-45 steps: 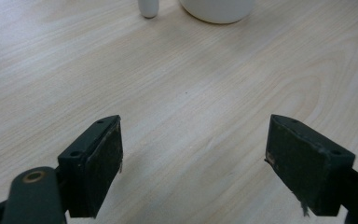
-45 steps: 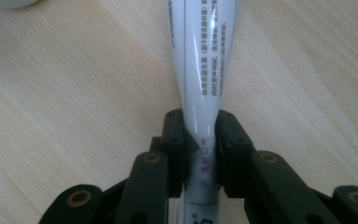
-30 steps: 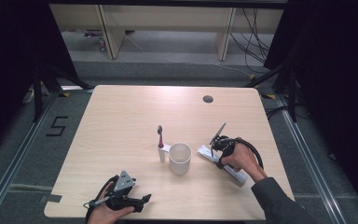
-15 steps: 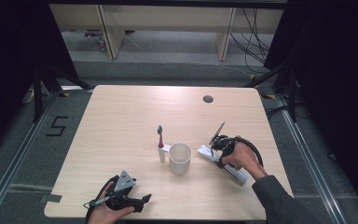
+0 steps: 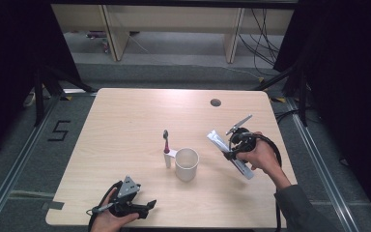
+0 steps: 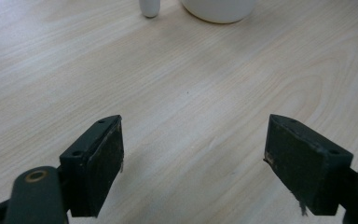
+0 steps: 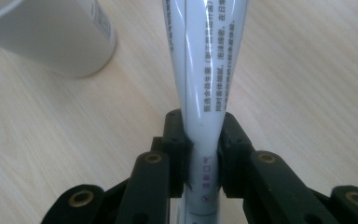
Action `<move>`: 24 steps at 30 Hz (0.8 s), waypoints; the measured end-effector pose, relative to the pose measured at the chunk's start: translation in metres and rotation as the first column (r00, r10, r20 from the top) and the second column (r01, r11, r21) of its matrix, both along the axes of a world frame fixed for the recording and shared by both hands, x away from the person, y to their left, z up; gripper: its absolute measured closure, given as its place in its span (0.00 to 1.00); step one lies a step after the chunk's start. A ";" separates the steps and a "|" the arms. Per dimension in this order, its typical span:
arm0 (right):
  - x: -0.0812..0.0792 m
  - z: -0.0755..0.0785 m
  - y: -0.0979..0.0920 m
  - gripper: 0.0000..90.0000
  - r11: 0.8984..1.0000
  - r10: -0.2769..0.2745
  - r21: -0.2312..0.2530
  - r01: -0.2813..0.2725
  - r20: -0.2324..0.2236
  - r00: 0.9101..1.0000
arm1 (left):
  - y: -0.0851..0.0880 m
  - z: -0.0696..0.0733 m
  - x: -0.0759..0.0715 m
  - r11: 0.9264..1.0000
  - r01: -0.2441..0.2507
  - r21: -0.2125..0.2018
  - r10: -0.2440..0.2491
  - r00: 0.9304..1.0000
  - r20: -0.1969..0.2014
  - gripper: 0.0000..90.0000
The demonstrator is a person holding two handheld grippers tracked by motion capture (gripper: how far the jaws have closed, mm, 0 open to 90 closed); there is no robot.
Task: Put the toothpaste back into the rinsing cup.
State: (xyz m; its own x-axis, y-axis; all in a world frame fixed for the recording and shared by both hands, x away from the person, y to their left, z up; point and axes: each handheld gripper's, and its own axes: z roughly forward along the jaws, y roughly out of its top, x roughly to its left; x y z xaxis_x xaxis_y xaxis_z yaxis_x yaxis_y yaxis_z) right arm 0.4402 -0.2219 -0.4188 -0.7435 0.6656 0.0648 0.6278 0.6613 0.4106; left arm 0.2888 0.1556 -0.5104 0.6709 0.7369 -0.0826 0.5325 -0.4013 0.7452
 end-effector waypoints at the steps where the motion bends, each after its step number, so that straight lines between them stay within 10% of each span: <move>1: -0.001 0.001 0.000 0.85 1.000 -0.007 0.011 0.007 0.008 1.000 | 0.000 -0.001 0.000 1.000 0.007 0.000 -0.007 1.000 0.002 0.21; 24: -0.003 0.038 0.011 0.85 0.953 -0.070 0.302 0.006 0.203 0.977 | 0.002 0.000 0.000 1.000 -0.006 -0.007 0.006 1.000 0.006 0.21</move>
